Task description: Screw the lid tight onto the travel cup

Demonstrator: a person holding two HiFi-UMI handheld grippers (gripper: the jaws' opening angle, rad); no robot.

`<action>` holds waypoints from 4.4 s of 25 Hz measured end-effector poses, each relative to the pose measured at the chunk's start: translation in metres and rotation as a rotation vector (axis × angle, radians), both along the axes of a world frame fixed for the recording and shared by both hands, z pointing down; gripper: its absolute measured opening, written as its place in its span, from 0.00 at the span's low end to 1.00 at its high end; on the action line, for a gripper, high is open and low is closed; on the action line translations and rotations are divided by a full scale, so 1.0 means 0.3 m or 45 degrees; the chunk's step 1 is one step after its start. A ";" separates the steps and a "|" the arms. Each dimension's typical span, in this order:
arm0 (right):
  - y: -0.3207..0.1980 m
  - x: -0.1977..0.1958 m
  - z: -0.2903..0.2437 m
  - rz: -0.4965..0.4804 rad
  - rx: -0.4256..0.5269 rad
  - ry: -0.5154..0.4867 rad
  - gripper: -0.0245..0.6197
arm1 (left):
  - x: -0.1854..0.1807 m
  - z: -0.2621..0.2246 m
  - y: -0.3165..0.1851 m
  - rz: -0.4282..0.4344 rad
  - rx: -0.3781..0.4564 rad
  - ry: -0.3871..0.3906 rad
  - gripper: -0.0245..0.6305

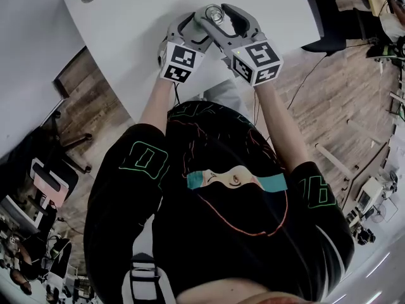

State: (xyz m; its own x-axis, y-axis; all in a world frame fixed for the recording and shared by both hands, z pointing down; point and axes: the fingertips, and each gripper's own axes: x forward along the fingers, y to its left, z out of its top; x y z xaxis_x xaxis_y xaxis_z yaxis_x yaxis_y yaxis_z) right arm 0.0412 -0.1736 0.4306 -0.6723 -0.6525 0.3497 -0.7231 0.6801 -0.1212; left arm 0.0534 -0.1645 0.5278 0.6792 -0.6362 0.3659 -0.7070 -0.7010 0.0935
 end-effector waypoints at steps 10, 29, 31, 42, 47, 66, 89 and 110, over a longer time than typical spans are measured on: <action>0.024 -0.025 -0.025 -0.389 0.028 0.134 0.50 | 0.000 0.006 0.002 0.009 -0.002 0.003 0.55; 0.020 -0.018 -0.004 -0.594 0.014 0.252 0.40 | 0.013 -0.006 -0.001 0.010 0.002 -0.004 0.55; 0.016 -0.021 -0.007 -0.504 0.019 0.210 0.40 | 0.006 -0.007 0.000 0.008 0.003 -0.004 0.55; 0.001 -0.002 -0.017 0.083 0.051 0.108 0.40 | 0.002 -0.009 -0.005 0.002 0.008 -0.007 0.55; 0.002 -0.010 -0.017 0.142 0.054 0.102 0.41 | -0.005 -0.006 -0.003 0.001 0.007 -0.006 0.55; 0.048 -0.036 -0.025 -0.657 0.068 0.271 0.50 | 0.003 0.003 0.004 0.013 -0.003 -0.006 0.55; 0.022 -0.037 -0.028 -0.297 0.073 0.146 0.42 | -0.016 0.002 0.006 0.007 0.003 -0.008 0.55; 0.026 -0.038 -0.039 -0.236 0.093 0.141 0.55 | -0.005 0.004 0.007 0.009 0.001 -0.006 0.55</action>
